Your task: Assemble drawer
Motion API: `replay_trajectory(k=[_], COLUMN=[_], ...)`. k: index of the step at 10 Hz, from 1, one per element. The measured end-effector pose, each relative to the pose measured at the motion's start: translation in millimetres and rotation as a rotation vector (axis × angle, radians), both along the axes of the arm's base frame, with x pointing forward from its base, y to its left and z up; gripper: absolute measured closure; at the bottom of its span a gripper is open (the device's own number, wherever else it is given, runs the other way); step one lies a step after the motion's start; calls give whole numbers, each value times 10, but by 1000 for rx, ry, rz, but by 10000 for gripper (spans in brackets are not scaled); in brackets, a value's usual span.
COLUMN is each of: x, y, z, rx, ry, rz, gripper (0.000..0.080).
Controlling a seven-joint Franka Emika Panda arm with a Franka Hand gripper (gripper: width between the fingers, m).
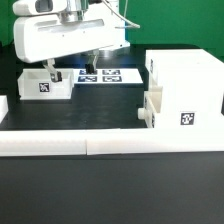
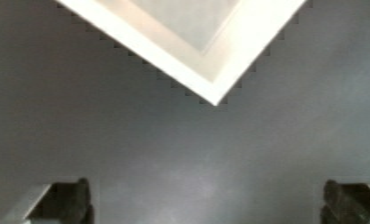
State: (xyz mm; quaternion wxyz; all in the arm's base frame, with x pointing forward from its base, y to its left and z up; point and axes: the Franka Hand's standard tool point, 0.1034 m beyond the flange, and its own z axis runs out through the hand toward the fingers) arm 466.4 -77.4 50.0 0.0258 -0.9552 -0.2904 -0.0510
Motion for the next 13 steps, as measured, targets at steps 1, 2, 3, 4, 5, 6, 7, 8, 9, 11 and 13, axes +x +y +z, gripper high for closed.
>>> replay_trajectory(k=[1,2,3,4,5,6,7,8,9,11,13], x=[1,-5,-48,-111,-164,-226,-316,-365,-341,-342,-367], y=[3,-6,-52,-50,-19,14,-2,-26,-16,-17,-25], z=[0,3,25,96,188,211,161,117,130,129,113], rx=[8,12,8,6,0,-5,-6,-8,-7,-7,-7], ry=[6,8,-3,-8,-22,-33,-30,-32,-32,-32,-25], rz=[-75,-147,-239,-331,-362,-382,-399,-408,-403,-402,-408], gripper=[150,150,150,150,150,150,150,150,150,150,150])
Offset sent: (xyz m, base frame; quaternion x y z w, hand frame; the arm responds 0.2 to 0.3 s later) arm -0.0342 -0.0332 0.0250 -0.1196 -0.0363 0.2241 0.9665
